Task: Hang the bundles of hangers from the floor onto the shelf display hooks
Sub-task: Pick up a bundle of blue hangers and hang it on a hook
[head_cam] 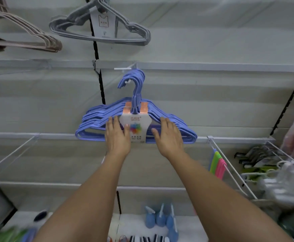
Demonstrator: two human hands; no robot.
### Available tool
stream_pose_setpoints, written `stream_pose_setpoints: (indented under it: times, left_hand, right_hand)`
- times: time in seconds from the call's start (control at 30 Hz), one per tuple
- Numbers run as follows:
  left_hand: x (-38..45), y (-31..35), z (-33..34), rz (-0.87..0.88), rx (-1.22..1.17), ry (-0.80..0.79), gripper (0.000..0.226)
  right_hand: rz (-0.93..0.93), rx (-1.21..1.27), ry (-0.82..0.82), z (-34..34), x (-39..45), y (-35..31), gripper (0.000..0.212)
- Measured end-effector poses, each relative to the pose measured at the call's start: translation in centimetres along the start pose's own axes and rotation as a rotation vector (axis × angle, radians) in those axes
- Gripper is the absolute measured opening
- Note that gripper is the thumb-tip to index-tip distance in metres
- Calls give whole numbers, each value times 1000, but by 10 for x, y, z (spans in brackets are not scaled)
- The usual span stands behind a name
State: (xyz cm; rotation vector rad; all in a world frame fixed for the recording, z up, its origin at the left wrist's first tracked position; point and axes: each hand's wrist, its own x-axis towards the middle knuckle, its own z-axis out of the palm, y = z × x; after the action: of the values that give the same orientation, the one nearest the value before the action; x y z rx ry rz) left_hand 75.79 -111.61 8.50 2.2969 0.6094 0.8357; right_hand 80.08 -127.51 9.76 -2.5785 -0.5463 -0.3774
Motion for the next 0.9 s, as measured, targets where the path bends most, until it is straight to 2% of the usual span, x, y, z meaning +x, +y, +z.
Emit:
stream_pose_setpoints:
  times: [0.13, 0.3, 0.57, 0.9]
  left_hand:
    - [-34, -9, 11, -26, -16, -44, 57]
    - [-75, -13, 26, -72, -31, -176, 57]
    - [-146, -27, 65, 22, 41, -486, 57]
    - [-269, -4, 114, 229, 21, -877, 57]
  right_hand:
    - [-27, 15, -16, 2, -24, 14, 60]
    - [64, -4, -41, 6, -70, 41, 58]
    - [371, -23, -88, 20, -172, 93, 49]
    - [777, -94, -11, 1, -334, 150, 43]
